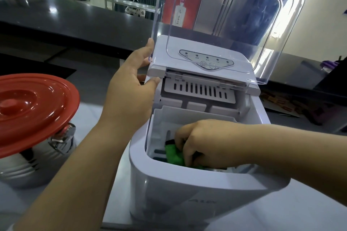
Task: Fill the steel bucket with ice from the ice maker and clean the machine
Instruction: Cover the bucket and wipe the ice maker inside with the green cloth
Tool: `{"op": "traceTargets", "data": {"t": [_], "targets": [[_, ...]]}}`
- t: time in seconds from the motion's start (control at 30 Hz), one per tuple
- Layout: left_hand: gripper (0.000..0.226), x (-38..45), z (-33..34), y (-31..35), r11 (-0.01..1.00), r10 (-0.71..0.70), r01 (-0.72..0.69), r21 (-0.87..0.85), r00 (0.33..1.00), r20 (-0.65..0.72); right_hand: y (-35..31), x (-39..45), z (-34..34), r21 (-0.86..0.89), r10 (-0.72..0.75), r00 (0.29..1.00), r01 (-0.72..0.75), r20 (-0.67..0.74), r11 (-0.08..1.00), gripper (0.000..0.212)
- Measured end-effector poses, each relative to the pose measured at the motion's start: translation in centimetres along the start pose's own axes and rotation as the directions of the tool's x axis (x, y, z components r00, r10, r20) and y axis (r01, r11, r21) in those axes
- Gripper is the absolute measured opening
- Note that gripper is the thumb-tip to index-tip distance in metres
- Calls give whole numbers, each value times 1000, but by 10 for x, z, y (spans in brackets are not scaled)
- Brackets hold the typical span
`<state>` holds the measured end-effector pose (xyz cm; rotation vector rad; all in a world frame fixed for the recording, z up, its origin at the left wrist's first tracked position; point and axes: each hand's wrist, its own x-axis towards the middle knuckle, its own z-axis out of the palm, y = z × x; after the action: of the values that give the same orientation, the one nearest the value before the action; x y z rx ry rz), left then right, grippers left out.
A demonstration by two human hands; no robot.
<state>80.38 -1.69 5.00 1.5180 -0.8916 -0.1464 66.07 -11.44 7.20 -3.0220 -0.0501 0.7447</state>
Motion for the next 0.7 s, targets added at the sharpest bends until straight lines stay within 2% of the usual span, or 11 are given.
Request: {"op": "traceTargets", "data": {"t": [0.23,0.33,0.57,0.63,0.7], "targets": [[64,1,-1,-2,1000,-6,6,-10,1000,6,6,-24,-4,-32,134,976,-131,173,991,22],[64,1,0,-2,1000,-11,11,-6,1000,3,5,-24,-3,-29,149,970,-146,192,989,24],[64,1,0,-3,1000,1,-1,7,1000,-6,3,-9,4,11,99,991,-100,89,995,26],[64,1,0,-3,1000,2,-2,18,1000,-10,2,-5,3,44,66,998,-67,26,997,25],[64,1,0,-4,1000,0,0,20,1000,-8,-2,3,4,107,18,995,-7,-96,994,22]]}}
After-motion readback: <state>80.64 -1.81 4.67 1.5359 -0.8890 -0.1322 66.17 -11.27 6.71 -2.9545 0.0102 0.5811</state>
